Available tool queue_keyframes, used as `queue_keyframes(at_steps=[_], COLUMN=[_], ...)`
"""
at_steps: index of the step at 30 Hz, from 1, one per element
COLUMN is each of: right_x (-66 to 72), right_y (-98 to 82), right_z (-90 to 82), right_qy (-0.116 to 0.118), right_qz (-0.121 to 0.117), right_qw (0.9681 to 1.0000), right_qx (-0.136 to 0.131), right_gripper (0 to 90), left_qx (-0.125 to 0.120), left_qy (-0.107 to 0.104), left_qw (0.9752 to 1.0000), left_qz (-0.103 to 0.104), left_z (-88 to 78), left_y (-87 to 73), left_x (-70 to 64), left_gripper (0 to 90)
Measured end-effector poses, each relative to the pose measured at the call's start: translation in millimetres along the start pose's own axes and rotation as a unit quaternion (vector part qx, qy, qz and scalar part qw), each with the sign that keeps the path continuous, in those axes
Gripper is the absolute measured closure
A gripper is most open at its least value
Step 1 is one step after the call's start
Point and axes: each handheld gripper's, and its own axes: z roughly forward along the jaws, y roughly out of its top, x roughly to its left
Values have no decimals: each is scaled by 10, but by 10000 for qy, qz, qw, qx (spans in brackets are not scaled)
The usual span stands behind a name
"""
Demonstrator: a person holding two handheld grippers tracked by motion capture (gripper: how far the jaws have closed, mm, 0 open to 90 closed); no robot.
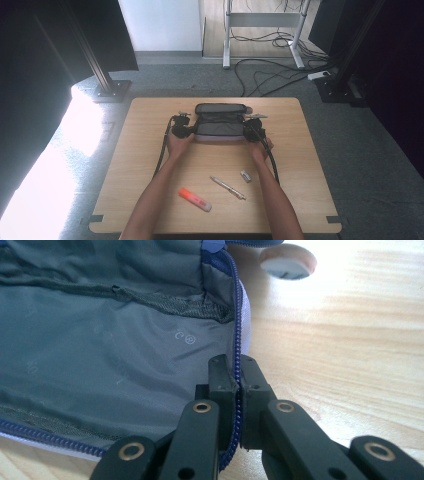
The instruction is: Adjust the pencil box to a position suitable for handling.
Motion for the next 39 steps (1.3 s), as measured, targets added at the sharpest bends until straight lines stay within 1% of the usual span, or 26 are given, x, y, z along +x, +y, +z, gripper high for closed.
queue_keyframes(at_steps=[3, 5, 6, 7, 8, 10, 11, 16, 17, 19, 20, 21, 23, 24, 28, 31, 36, 39], right_x=[3, 10, 10, 13, 13, 28, 28, 54, 60, 65, 73, 89, 97, 110, 134, 154, 186, 204], right_y=[8, 22, 22, 33, 33, 44, 44, 69, 76, 77, 78, 78, 80, 88, 93, 83, 64, 60], right_z=[-32, -72, -72, -104, -104, -148, -148, -242, -287, -301, -328, -368, -394, -445, -501, -516, -538, -577], right_qy=[22, 32, 32, 25, 25, 26, 26, 58, 67, 68, 56, 28, 22, 42, 82, 111, 137, 196], right_qz=[-22, -33, -33, -50, -50, -65, -65, -97, -111, -108, -131, -223, -244, -268, -245, -216, -235, -215], right_qw=[10000, 9999, 9999, 9997, 9997, 9993, 9993, 9988, 9986, 9984, 9982, 9975, 9971, 9967, 9965, 9964, 9963, 9960], right_qx=[-55, -158, -158, -253, -253, -354, -354, -467, -515, -550, -591, -673, -718, -767, -794, -811, -809, -847], right_gripper=[867, 868, 868, 868, 868, 868, 868, 868, 868, 868, 868, 868, 868, 868, 868, 869, 869, 868], left_qx=[-38, -111, -132, -195, -195, -274, -274, -390, -428, -458, -474, -502, -532, -559, -636, -640, -647, -666], left_qy=[-14, -19, -23, -33, -33, -36, -36, -50, -64, -75, -75, -85, -85, -88, -90, -79, -81, -93], left_qw=[10000, 9999, 9999, 9998, 9998, 9996, 9996, 9992, 9990, 9988, 9987, 9985, 9984, 9982, 9977, 9977, 9977, 9975], left_qz=[18, 18, 14, 24, 24, 58, 58, 118, 137, 146, 158, 196, 191, 199, 208, 204, 209, 219], left_z=[-25, -57, -70, -103, -103, -166, -166, -284, -332, -359, -376, -420, -443, -473, -571, -594, -648, -693], left_y=[7, 21, 27, 41, 41, 60, 60, 87, 91, 93, 93, 95, 96, 97, 83, 69, 24, -1], left_x=[1, -5, -7, -11, -11, -20, -20, -48, -61, -69, -73, -85, -92, -98, -116, -117, -111, -115], left_gripper=[872, 874, 874, 874, 875, 875, 875, 875, 875, 875, 875, 876, 876, 876, 876, 876, 876, 877])
